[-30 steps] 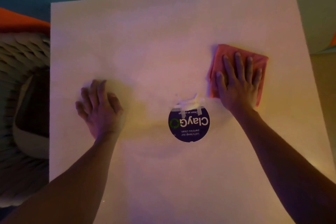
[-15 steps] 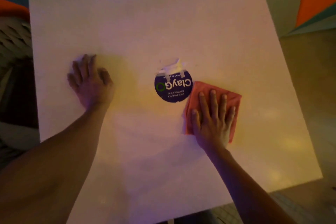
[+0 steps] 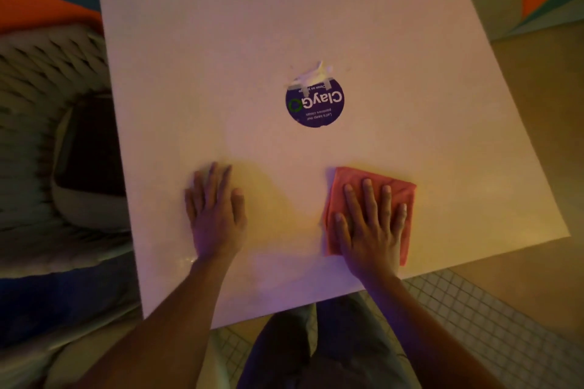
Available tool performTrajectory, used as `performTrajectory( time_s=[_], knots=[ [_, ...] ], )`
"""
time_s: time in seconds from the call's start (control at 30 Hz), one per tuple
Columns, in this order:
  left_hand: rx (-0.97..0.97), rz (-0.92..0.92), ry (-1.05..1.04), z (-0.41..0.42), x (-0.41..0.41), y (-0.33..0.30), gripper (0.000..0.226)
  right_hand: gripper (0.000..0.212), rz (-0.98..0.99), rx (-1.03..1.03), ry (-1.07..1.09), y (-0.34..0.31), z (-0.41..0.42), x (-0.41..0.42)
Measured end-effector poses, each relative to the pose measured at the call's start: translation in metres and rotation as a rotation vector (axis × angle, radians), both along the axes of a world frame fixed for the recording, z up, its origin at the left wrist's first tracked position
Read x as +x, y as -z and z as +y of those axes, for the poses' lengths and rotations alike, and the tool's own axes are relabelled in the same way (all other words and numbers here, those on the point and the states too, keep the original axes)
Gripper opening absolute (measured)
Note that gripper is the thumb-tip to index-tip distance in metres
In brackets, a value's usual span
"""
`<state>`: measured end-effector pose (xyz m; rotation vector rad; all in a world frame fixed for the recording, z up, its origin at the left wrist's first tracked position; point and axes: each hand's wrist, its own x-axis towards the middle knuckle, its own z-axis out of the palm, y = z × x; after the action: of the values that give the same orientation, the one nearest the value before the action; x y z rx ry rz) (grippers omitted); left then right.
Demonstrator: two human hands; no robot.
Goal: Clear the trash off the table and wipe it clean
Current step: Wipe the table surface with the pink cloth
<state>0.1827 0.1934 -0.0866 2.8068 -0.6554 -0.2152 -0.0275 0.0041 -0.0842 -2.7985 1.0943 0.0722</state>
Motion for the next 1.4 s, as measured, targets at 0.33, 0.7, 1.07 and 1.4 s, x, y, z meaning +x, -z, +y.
performTrajectory(
  time_s=[0.33, 0.7, 1.07, 1.4],
  knots=[
    [0.139, 0.028, -0.161, 0.120, -0.033, -0.004, 0.058, 0.063, 0.026, 0.020, 0.093, 0.006, 0.014, 0.010],
    [0.135, -0.009, -0.203, 0.117, -0.033, 0.000, 0.058, 0.061, 0.020, 0.008, -0.039, 0.009, 0.047, 0.109],
    [0.119, -0.020, -0.211, 0.121, -0.031, 0.006, 0.057, 0.059, -0.063, 0.072, -0.204, 0.018, 0.084, 0.305],
    [0.055, 0.002, -0.199, 0.124, -0.031, 0.000, 0.057, 0.057, -0.070, 0.115, -0.433, 0.008, 0.147, 0.185]
  ],
)
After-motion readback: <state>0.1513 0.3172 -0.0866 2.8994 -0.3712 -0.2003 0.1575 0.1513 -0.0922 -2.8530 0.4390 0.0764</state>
